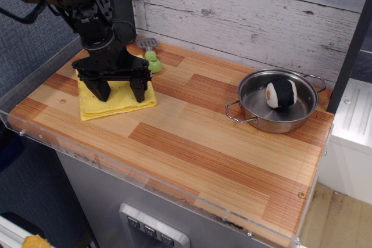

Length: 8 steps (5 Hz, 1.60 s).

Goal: Move the yellow cloth from left side to in front of table

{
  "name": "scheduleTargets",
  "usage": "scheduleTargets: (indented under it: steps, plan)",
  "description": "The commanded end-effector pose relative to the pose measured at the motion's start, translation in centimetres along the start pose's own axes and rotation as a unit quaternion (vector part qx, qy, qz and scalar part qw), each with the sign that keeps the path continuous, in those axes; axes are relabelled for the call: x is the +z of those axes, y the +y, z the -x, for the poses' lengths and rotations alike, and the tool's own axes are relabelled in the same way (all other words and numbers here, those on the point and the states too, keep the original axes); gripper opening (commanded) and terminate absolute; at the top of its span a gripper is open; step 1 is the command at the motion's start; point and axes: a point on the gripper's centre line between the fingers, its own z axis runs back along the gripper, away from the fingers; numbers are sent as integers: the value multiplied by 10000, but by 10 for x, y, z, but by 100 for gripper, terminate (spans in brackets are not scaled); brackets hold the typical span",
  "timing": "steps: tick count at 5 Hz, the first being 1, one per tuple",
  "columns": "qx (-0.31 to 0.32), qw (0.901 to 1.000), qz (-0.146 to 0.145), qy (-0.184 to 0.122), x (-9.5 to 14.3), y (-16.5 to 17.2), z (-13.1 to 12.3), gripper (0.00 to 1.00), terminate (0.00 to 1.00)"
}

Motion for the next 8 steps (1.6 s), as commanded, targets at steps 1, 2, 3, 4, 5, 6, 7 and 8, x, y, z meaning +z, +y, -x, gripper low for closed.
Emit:
scheduleTargets:
  steps: [1, 2, 3, 4, 5, 6, 7, 8]
  plan:
    - [-399, 9989, 261, 35, 2, -39, 18, 100, 0]
    - [-574, 9975, 382, 152, 0, -60, 28, 100, 0]
    - [-775, 9959, 419, 215, 1, -75, 36, 100, 0]
    - [-1012, 9935, 463, 239, 4, -92, 46, 100, 0]
    - [-1259, 9902, 510, 330, 6, -109, 57, 100, 0]
    - [-1495, 9860, 647, 345, 9, -126, 69, 100, 0]
    - [-1670, 9830, 649, 399, 14, -138, 79, 100, 0]
    - [-1831, 9799, 681, 404, 17, -146, 82, 100, 0]
